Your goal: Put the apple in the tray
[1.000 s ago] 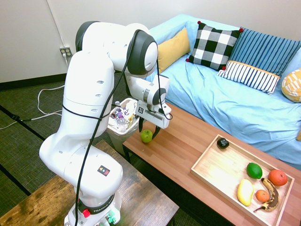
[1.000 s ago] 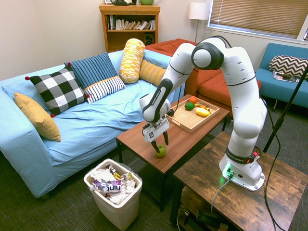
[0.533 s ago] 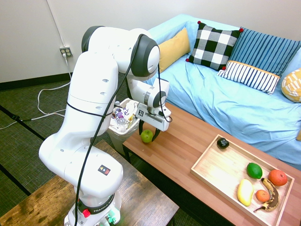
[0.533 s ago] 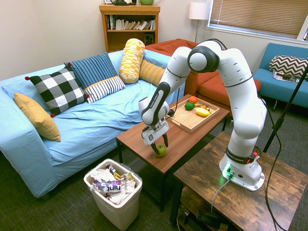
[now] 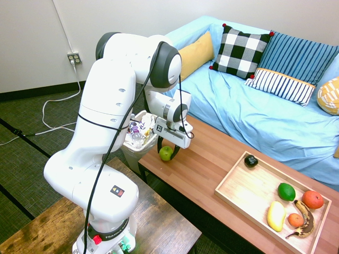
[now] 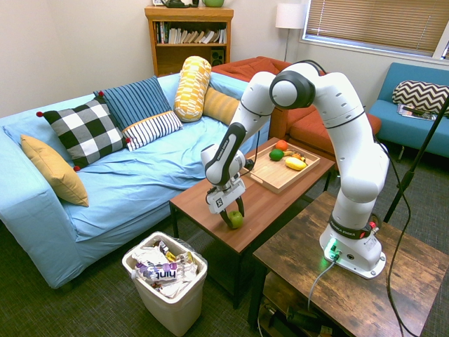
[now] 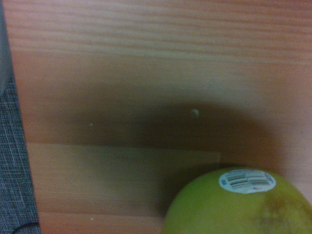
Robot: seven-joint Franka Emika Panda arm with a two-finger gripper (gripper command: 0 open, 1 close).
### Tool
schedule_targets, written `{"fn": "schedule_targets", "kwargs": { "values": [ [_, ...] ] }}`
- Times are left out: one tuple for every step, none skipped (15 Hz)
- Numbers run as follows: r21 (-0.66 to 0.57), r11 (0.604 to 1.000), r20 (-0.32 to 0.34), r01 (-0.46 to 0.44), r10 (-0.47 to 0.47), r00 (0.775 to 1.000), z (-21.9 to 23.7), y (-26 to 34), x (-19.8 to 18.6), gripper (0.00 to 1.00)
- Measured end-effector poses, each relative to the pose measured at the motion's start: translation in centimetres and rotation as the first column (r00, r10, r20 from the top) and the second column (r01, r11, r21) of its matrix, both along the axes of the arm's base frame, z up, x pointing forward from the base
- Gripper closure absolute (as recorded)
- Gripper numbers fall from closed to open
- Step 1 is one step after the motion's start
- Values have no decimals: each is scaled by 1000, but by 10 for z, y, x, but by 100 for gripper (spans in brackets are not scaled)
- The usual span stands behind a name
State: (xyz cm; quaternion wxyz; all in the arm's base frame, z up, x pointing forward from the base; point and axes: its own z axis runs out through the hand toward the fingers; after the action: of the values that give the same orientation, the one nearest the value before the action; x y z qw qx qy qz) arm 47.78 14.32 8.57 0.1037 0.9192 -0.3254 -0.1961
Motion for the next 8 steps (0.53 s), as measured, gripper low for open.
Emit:
{"fn": "schedule_targets", "kwargs": {
  "values": [
    [1, 1000, 1, -1, 1, 1000, 0, 1, 1, 100],
    [2, 1000, 6, -4, 4, 1000, 1, 2, 3, 100],
    [4, 1000, 13, -6, 6, 1000, 4, 4, 6, 100],
    [6, 1000, 24, -5, 5, 1000, 9, 5, 10, 100],
    [6, 1000, 43, 1, -1, 999, 17, 3, 16, 100],
    [6, 1000, 67, 12, -13, 998, 29, -3, 25, 100],
    [6, 1000, 94, 27, -28, 995, 48, -12, 36, 100],
    [7, 999, 131, 47, -48, 990, 72, -25, 49, 100]
  ]
}}
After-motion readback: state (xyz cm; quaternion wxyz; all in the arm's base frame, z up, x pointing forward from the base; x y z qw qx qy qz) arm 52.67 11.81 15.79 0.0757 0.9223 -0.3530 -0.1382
